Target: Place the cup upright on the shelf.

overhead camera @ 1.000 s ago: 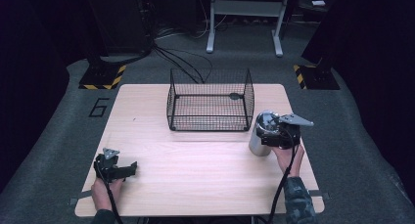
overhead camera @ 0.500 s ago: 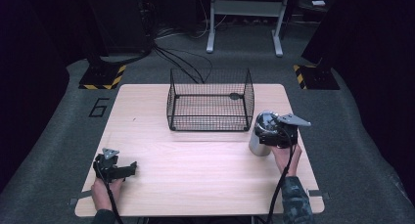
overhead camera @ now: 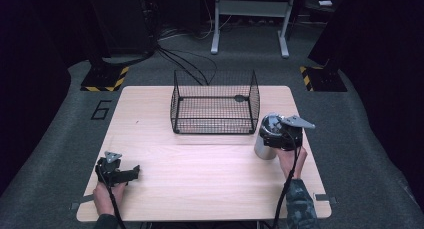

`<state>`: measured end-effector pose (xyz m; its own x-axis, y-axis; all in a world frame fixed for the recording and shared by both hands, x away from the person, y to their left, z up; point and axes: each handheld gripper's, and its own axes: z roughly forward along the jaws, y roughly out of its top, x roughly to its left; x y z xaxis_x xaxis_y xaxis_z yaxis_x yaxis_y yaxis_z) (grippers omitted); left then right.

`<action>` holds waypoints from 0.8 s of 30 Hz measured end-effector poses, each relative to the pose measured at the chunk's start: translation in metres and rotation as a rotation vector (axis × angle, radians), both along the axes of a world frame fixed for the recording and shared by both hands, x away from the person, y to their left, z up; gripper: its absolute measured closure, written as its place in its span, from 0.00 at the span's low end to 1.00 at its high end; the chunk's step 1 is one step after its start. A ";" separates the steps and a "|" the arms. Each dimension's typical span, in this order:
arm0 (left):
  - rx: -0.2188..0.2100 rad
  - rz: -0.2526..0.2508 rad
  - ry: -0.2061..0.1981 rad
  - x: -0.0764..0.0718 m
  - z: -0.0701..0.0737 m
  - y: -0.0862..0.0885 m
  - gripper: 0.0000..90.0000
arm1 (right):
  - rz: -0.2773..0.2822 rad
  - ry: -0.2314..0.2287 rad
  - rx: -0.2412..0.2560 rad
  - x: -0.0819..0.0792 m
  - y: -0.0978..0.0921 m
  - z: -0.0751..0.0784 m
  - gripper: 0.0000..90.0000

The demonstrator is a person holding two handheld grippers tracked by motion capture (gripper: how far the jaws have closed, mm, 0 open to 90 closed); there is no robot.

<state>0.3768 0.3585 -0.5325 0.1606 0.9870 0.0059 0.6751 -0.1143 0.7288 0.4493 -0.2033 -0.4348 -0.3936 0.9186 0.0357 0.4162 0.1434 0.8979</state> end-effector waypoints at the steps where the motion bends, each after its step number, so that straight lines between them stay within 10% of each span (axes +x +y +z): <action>1: -0.002 0.001 0.002 0.000 0.000 0.000 0.01 | 0.000 -0.001 -0.001 0.000 0.000 0.000 0.03; 24: 0.000 -0.001 0.000 0.000 0.000 0.000 0.01 | 0.012 -0.008 -0.006 -0.003 0.000 0.004 0.04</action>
<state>0.3767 0.3585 -0.5324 0.1618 0.9868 0.0060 0.6753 -0.1152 0.7285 0.4466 -0.2035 -0.4303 -0.4053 0.9138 0.0271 0.4070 0.1539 0.9004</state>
